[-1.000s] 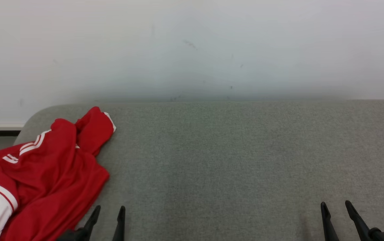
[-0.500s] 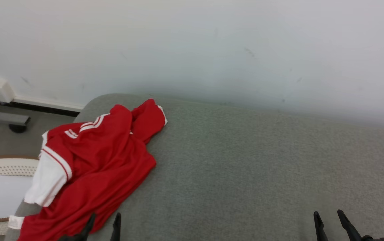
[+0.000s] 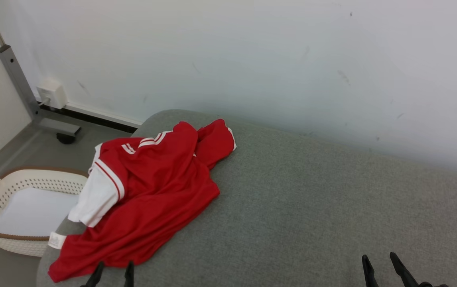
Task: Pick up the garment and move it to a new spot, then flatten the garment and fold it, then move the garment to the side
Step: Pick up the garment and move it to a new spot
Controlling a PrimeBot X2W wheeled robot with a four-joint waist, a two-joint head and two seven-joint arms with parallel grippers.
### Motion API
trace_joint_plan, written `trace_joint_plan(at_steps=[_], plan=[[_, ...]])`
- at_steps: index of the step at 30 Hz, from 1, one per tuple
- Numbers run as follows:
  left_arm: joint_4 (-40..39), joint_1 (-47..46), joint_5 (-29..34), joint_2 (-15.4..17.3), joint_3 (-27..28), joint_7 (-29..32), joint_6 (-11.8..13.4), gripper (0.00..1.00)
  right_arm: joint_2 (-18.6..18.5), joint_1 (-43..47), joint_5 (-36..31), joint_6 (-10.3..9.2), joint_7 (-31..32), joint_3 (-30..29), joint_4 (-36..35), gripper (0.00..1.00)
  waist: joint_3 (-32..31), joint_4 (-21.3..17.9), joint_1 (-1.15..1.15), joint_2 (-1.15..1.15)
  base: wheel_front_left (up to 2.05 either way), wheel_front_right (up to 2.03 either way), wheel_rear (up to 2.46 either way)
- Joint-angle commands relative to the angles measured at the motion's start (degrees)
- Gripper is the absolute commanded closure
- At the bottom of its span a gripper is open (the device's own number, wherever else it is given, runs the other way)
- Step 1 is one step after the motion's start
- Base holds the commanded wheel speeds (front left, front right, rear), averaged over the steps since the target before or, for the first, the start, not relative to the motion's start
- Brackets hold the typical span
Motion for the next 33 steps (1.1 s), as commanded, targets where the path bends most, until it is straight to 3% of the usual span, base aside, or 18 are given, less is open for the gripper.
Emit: trace_joint_plan(at_steps=[1,8,15,25,33], plan=[[-0.27,0.31,0.19,0.23,0.36,-0.04,-0.09,0.0,-0.12,-0.06,0.23,-0.12,0.02,0.03,-0.13,0.0,0.09,-0.09,0.0,0.0,0.0,0.0,0.0],[0.42,-2.98,-0.66,1.54,1.1,-0.04,-0.38,0.0,-1.04,-0.9,0.07,-0.12,0.02,-0.23,-0.54,0.0,1.99,-0.9,0.0,0.0,0.0,0.0,0.0],[5.72,-12.4,-2.72,4.98,-2.57,0.86,-0.91,0.0,-3.71,-4.46,-0.65,-0.12,0.03,-0.08,-1.68,0.0,9.51,-2.22,0.0,0.0,0.0,0.0,0.0],[13.22,-26.74,-12.03,13.3,-13.95,12.4,-0.86,0.0,-8.5,-9.88,-0.59,-0.12,0.03,-0.66,-3.12,0.0,19.97,-4.12,0.0,0.0,0.0,0.0,0.0],[22.41,-33.95,-15.08,14.84,-18.63,19.49,-0.86,0.0,-10.47,-11.39,-0.46,-0.12,0.03,-1.31,-3.77,0.0,23.71,-5.22,0.0,0.0,0.0,0.0,0.0]])
